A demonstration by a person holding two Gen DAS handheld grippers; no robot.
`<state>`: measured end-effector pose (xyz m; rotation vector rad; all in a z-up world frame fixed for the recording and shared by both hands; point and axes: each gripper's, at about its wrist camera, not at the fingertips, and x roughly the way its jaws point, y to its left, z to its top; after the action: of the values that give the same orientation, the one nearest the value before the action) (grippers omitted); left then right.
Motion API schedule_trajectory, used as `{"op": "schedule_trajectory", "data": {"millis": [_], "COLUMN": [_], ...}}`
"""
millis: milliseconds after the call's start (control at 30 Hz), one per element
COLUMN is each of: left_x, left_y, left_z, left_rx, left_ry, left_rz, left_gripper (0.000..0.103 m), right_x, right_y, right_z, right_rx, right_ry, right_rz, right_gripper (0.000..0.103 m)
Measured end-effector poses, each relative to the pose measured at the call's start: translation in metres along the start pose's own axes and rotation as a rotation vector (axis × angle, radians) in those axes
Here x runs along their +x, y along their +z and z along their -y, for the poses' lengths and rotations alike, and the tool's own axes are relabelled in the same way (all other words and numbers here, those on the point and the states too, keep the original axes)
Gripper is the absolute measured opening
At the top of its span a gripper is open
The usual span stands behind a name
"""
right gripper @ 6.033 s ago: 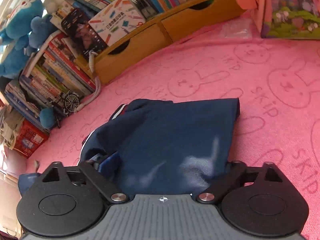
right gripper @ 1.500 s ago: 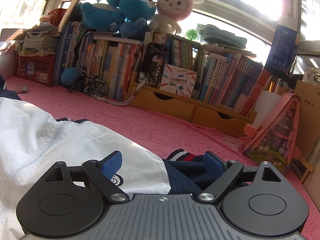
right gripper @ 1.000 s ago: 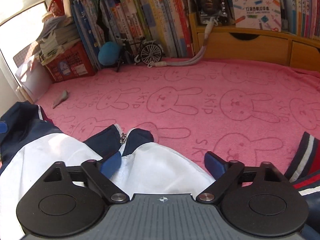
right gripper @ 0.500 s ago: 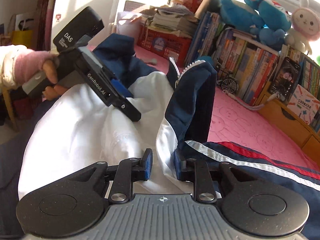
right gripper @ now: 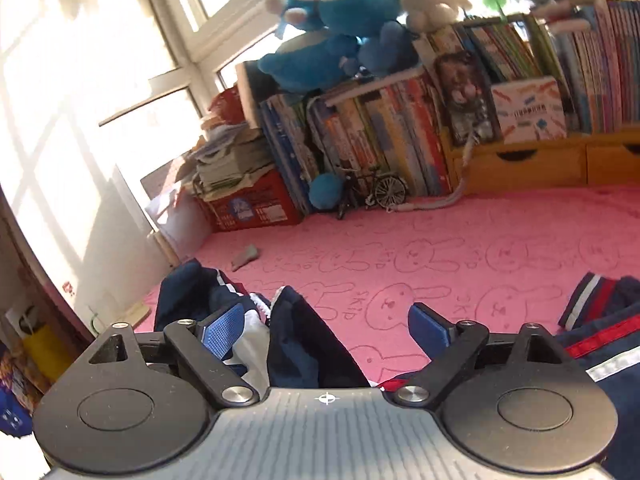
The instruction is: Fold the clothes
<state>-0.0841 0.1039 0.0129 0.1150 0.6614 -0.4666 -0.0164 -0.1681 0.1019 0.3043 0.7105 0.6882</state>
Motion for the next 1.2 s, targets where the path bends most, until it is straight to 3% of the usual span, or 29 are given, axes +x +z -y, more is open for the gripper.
{"op": "schedule_trajectory", "data": {"millis": [67,133,233,300,333,433,533,600,700,800,833,933,1000,1033,1067,1133,1200], "left_x": [0.0,-0.005,-0.024,-0.038,-0.047,-0.066,-0.054,-0.032,-0.003,0.005,0.005,-0.001,-0.004,-0.005,-0.006,-0.007,-0.008], "left_y": [0.0,-0.001,-0.005,-0.004,0.005,0.045,0.071,0.072,0.051,0.022,0.015,0.005,0.003,0.003,0.003,0.005,0.005], "left_z": [-0.001,-0.011,-0.065,-0.102,-0.108,-0.099,-0.077,-0.052,-0.023,-0.018,-0.018,-0.017,-0.015,-0.013,-0.012,-0.009,-0.008], "left_rx": [-0.006,-0.079,-0.478,-0.724,-0.715,-0.508,-0.377,-0.251,-0.092,-0.071,-0.078,-0.072,-0.065,-0.061,-0.059,-0.057,-0.052], "left_ry": [-0.004,-0.041,-0.317,-0.495,-0.458,-0.229,-0.158,-0.091,0.016,0.036,0.037,0.039,0.048,0.055,0.059,0.066,0.068], "left_rz": [0.004,0.028,0.13,0.225,0.262,0.297,0.252,0.164,0.014,-0.047,-0.051,-0.037,-0.029,-0.026,-0.023,-0.025,-0.029], "left_gripper": [0.1,0.099,0.098,0.099,0.1,0.1,0.101,0.101,0.101,0.101,0.101,0.101,0.101,0.101,0.101,0.101,0.101], "right_x": [0.031,0.055,0.068,0.069,0.068,0.06,0.054,0.052,0.036,0.006,-0.004,-0.031,-0.033,-0.025,-0.017,0.01,0.039], "right_y": [-0.009,-0.024,-0.067,-0.104,-0.124,-0.175,-0.201,-0.209,-0.208,-0.195,-0.187,-0.152,-0.119,-0.103,-0.088,-0.075,-0.071], "right_z": [-0.008,-0.022,-0.061,-0.089,-0.099,-0.124,-0.135,-0.139,-0.138,-0.13,-0.126,-0.109,-0.093,-0.084,-0.076,-0.064,-0.055], "right_rx": [-0.068,-0.163,-0.44,-0.679,-0.793,-1.081,-1.223,-1.267,-1.258,-1.155,-1.099,-0.862,-0.652,-0.571,-0.494,-0.461,-0.447], "right_ry": [-0.009,-0.019,-0.067,-0.102,-0.109,-0.171,-0.223,-0.243,-0.207,-0.103,-0.07,-0.008,-0.027,-0.081,-0.137,-0.213,-0.264], "right_rz": [-0.063,-0.115,-0.153,-0.17,-0.183,-0.146,-0.104,-0.089,-0.095,-0.125,-0.123,-0.057,0.003,0.001,-0.006,-0.082,-0.167], "right_gripper": [0.083,0.085,0.068,0.068,0.068,0.069,0.069,0.069,0.07,0.079,0.088,0.094,0.097,0.096,0.091,0.05,0.044]}}
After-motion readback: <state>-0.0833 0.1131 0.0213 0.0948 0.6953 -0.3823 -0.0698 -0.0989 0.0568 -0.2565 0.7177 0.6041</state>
